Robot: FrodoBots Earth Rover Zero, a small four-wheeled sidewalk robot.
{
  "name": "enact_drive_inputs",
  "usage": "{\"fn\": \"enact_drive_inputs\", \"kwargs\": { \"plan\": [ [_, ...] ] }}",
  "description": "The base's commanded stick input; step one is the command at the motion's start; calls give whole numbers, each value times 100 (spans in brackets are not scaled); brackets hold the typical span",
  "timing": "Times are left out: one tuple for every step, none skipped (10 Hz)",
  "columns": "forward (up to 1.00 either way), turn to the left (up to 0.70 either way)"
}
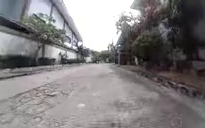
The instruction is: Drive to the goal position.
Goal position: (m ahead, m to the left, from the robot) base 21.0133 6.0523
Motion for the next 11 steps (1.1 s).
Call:
{"fn": "enact_drive_inputs", "kwargs": {
  "plan": [
    [70,0],
    [70,0],
    [70,-35],
    [70,-35],
    [70,-35],
    [70,-35],
    [70,-31],
    [70,-6],
    [70,-1],
    [70,0],
    [70,0]
  ]
}}
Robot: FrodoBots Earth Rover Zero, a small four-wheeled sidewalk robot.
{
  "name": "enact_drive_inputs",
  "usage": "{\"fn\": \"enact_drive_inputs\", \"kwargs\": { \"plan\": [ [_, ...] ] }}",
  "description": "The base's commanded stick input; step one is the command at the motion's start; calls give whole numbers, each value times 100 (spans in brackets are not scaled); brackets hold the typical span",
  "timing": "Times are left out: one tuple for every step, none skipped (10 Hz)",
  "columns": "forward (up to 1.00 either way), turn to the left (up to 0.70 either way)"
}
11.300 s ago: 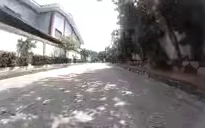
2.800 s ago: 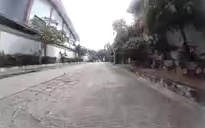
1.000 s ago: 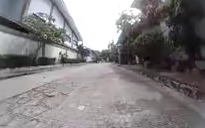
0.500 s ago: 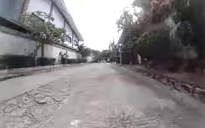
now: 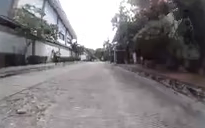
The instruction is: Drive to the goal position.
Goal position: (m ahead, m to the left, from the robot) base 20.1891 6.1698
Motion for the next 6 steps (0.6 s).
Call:
{"fn": "enact_drive_inputs", "kwargs": {
  "plan": [
    [70,0],
    [70,0],
    [70,0],
    [70,0],
    [70,0],
    [70,0]
  ]
}}
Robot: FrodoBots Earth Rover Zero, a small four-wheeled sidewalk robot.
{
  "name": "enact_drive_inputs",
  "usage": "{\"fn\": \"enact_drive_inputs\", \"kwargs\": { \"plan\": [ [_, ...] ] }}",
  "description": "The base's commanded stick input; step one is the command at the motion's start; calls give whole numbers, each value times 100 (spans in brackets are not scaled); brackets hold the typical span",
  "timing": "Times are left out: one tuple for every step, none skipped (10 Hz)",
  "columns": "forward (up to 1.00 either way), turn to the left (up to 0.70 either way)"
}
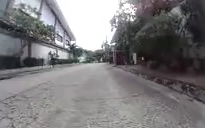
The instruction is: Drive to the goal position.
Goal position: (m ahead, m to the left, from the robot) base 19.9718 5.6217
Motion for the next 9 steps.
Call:
{"fn": "enact_drive_inputs", "kwargs": {
  "plan": [
    [70,0],
    [70,0],
    [70,0],
    [70,0],
    [70,0],
    [70,0],
    [70,0],
    [70,0],
    [70,0]
  ]
}}
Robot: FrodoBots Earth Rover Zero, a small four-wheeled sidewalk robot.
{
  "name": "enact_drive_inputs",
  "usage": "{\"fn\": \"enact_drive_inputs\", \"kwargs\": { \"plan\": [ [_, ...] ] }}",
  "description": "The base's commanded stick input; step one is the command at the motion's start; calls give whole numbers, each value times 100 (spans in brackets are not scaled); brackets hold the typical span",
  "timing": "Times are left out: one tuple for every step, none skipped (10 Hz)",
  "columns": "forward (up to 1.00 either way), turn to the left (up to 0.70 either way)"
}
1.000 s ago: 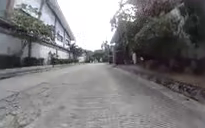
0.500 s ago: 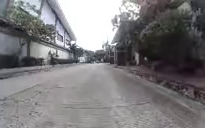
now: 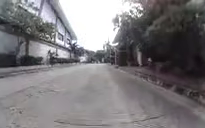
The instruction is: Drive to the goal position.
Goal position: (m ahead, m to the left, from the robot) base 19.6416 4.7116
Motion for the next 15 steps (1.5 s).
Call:
{"fn": "enact_drive_inputs", "kwargs": {
  "plan": [
    [70,0],
    [70,0],
    [70,0],
    [70,0],
    [70,0],
    [70,0],
    [70,0],
    [70,0],
    [70,0],
    [70,0],
    [70,0],
    [70,0],
    [70,0],
    [70,0],
    [70,0]
  ]
}}
